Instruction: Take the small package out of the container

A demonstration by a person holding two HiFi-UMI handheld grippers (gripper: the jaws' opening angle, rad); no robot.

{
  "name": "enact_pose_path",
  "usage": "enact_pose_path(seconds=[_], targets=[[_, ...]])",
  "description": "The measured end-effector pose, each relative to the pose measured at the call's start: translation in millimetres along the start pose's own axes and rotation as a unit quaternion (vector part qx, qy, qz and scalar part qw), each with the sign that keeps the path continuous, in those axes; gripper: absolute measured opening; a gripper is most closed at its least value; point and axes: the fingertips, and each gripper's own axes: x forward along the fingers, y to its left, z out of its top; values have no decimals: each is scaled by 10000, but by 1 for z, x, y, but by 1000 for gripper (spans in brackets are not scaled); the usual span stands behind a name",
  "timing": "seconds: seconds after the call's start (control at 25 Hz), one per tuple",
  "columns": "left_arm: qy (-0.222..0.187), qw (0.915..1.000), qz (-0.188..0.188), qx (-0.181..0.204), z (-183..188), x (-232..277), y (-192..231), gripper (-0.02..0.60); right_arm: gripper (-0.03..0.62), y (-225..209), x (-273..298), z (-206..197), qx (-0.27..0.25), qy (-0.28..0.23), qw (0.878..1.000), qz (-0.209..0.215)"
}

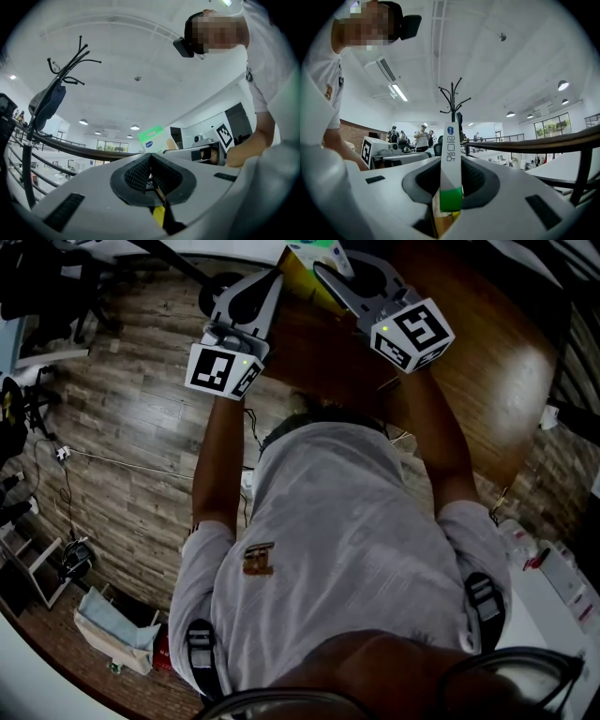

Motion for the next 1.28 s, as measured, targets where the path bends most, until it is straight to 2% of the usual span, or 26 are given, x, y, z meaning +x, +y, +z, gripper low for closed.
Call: enact_pose_path(seconds=[0.2,0.4,1.28], targets=[[-103,9999,51,-13,9,-10,-8,18,98,20,-18,18,-40,-558,9983,134],[-149,9998,44,80,13,-14,-17,18,98,30,-32,24,-48,-878,9960,134],[-236,9997,-11,23,20,-16,-36,18,97,42,-49,18,-198,-879,9958,187]])
